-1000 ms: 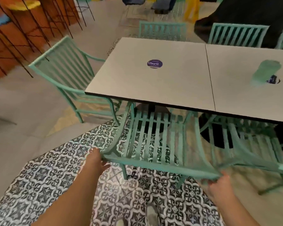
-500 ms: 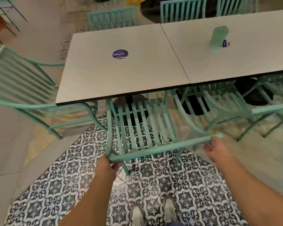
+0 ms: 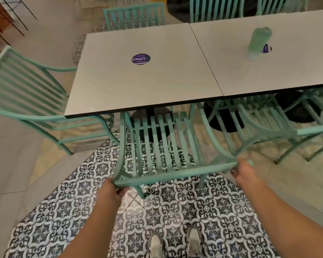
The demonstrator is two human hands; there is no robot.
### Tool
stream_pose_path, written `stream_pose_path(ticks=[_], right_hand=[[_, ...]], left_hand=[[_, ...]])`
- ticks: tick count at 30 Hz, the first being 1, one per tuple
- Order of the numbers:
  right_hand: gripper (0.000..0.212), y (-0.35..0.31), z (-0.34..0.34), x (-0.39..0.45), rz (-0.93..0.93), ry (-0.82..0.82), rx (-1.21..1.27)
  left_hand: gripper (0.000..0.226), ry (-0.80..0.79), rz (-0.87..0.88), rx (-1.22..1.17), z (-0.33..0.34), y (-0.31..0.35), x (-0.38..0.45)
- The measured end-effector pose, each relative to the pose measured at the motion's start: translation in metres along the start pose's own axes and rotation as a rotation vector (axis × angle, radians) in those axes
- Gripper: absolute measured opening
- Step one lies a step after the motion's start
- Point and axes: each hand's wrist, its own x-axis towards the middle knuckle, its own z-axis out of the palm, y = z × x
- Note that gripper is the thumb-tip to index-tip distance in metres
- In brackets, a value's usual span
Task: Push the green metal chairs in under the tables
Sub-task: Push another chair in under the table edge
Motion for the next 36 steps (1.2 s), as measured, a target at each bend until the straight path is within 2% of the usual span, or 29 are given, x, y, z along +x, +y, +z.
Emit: stream_pose_path(ticks=[4,9,14,18,23,27,30,31,33,36], right_hand=[[0.016,0.014,0.008,0.001,0.016,0.009,-0.053],[0.038,0.028,0.021,-0.001,-0.003,0.023,-0.089],[0.031,0.03,0.032,-0.012,0.031,0.012,-0.131],[0.047,0.027,0.029,-0.01,0.064,-0.018,-0.15],[0.031,0.034,0.027,-0.012,0.062,-0.067,-0.079],[0.02,0.04,0.047,-0.018,0.056,-0.003,0.061],[0.029,0.038,0.054,-0.015,0.063,0.039,0.06],[0.029,0.036,0.052,-0.015,0.062,0.021,0.042],[0.011,0.03,0.05,-0.022,0.087,-0.104,0.029],[0.014,0.022,0.051,-0.024,0.098,-0.05,0.0]], left_hand=[[0.022,0.033,0.004,-0.026,-0.009,0.016,0.012],[0.016,0.063,0.029,-0.017,-0.015,0.03,0.017],[0.016,0.077,0.023,-0.023,-0.021,0.044,0.023],[0.02,0.078,0.036,-0.004,-0.022,0.046,0.029],[0.025,0.05,0.049,-0.041,-0.021,0.033,0.025],[0.023,-0.003,0.039,-0.058,-0.02,0.035,0.024],[0.018,-0.009,0.042,-0.058,-0.02,0.04,0.027],[0.02,-0.007,0.035,-0.079,-0.02,0.042,0.029],[0.027,0.001,0.022,-0.118,-0.019,0.044,0.031],[0.029,0.005,0.025,-0.14,-0.015,0.045,0.031]])
